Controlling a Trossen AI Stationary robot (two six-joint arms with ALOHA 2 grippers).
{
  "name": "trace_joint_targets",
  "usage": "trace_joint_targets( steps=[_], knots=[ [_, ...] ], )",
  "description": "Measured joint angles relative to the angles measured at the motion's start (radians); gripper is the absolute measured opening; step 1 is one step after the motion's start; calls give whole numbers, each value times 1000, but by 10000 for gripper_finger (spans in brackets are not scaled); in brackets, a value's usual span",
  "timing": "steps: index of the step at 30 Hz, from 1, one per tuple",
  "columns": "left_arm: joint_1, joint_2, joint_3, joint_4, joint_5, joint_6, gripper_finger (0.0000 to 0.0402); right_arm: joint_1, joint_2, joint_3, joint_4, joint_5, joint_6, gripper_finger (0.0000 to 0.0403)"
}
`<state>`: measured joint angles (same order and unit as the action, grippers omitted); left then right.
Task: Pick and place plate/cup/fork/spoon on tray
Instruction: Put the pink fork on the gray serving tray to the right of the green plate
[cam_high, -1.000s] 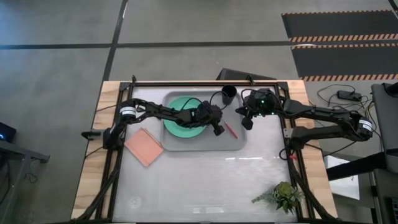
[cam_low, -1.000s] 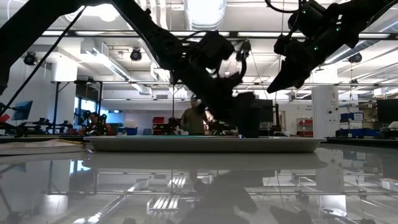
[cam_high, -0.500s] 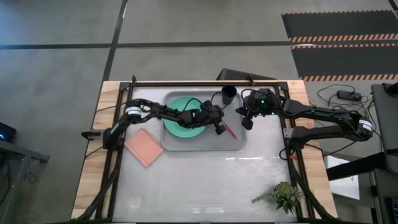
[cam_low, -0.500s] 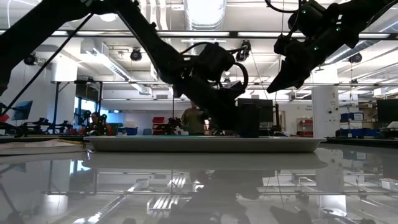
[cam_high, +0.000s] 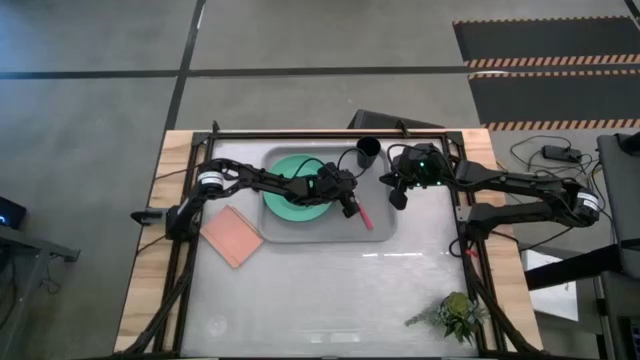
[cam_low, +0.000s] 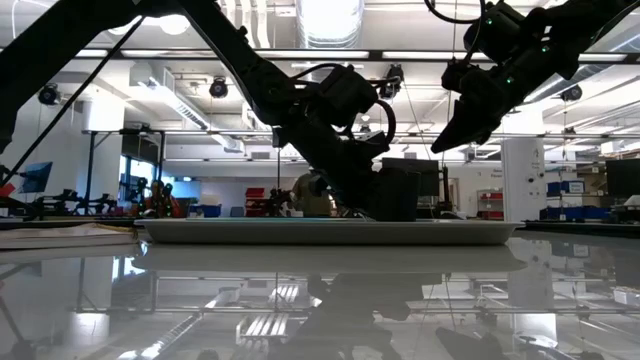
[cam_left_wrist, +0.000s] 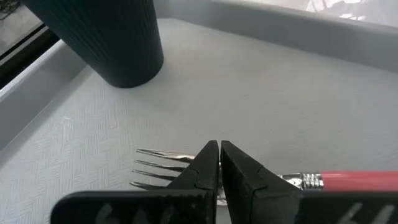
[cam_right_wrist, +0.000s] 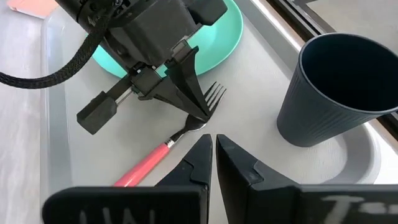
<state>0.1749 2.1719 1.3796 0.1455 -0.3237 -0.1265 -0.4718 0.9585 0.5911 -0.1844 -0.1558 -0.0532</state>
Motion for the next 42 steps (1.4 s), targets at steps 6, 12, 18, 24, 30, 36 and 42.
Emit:
trace_joint_targets(
  steps=[6,12,18,24,30,36,42],
  knots=[
    [-2,-2,0,-4,0,0,0,0,0,0,0,0,5,13],
    [-23,-61,0,-34,-1,22,0,0,0,-1,-31,0,16,13],
    [-63,-179,-48,-46,-7,91,0,0,9,-1,-13,-1,63,13],
    [-105,-383,-226,24,-7,147,0,13,32,-1,-13,-9,118,13],
    [-128,-605,-444,150,-6,161,0,75,81,-1,-4,-9,190,13],
    [-126,-764,-630,280,-7,160,0,178,145,0,2,-10,281,13],
    [-126,-840,-756,403,-7,160,0,260,208,-3,-72,-8,411,13]
  ],
)
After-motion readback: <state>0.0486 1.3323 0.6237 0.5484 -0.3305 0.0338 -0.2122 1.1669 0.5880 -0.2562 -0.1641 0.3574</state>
